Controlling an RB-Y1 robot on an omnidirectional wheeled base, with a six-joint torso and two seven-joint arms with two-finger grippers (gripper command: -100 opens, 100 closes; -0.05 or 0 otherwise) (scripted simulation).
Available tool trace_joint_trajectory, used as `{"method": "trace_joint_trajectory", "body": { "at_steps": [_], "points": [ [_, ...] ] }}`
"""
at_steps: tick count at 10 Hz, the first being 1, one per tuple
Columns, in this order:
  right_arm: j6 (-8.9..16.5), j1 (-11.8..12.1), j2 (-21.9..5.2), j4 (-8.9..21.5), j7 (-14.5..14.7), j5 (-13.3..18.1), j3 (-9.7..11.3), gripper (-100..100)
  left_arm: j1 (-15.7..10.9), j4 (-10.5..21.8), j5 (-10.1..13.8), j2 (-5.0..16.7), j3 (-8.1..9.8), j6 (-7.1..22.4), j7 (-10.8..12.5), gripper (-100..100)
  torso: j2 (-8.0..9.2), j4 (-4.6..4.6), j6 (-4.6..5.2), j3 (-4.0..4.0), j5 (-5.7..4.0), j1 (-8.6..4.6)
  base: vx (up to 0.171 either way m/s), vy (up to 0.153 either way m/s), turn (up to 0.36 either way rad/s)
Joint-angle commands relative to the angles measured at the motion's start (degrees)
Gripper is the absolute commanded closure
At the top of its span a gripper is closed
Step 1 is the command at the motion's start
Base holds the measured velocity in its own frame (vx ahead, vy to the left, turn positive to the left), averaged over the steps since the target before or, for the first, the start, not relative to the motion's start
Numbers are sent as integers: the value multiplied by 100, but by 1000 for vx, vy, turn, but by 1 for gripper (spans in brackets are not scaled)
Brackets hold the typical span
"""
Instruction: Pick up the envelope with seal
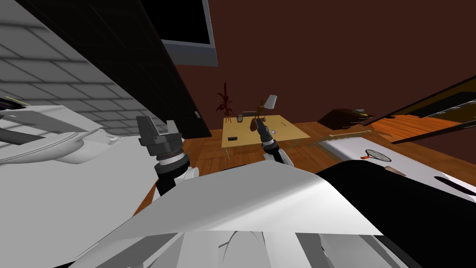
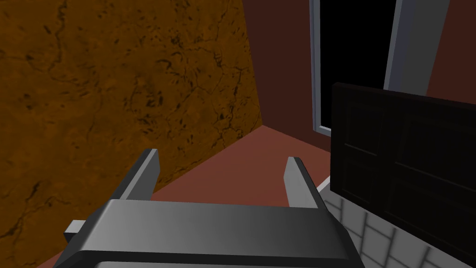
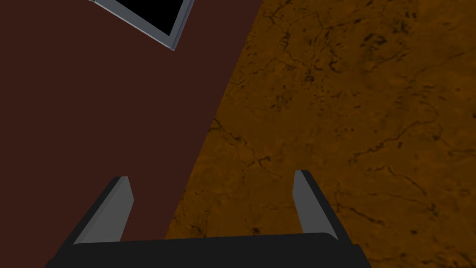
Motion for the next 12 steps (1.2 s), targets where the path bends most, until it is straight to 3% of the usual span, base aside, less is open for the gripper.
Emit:
{"method": "trace_joint_trajectory", "body": {
  "at_steps": [1,3,4,7,8,9,11,12],
  "points": [
    [35,-24,-198,38,-4,102,28,-100,0,0,0,0,0,0,0,0,0,0,0,0,0,0,-111,43,19],
    [60,-95,-565,244,-13,482,131,-100,0,0,0,0,0,0,0,0,-13,-2,0,-7,-3,-15,-107,17,56],
    [60,-95,-673,244,-13,482,131,-100,0,0,0,0,0,0,0,0,-8,-1,0,-4,-3,-14,-80,26,22],
    [64,-200,-1150,509,-14,931,257,-100,1,0,0,0,0,0,0,0,-30,-6,0,-17,0,-1,-49,51,40],
    [57,-268,-1354,662,-12,1168,328,-100,1,0,0,0,0,0,0,0,-36,-7,1,-20,0,-3,-14,55,40],
    [57,-268,-1391,662,-12,1183,328,-100,1,0,0,0,0,0,0,0,-45,-9,0,-25,0,-1,-5,42,17],
    [20,-430,-1783,1012,1,1603,489,-100,2,0,0,0,0,0,0,0,-54,-11,0,-31,0,-3,11,73,45],
    [20,-430,-1878,1012,1,1740,489,-100,2,0,0,0,0,0,0,0,-60,-13,0,-34,2,10,16,80,9]
  ]
}}
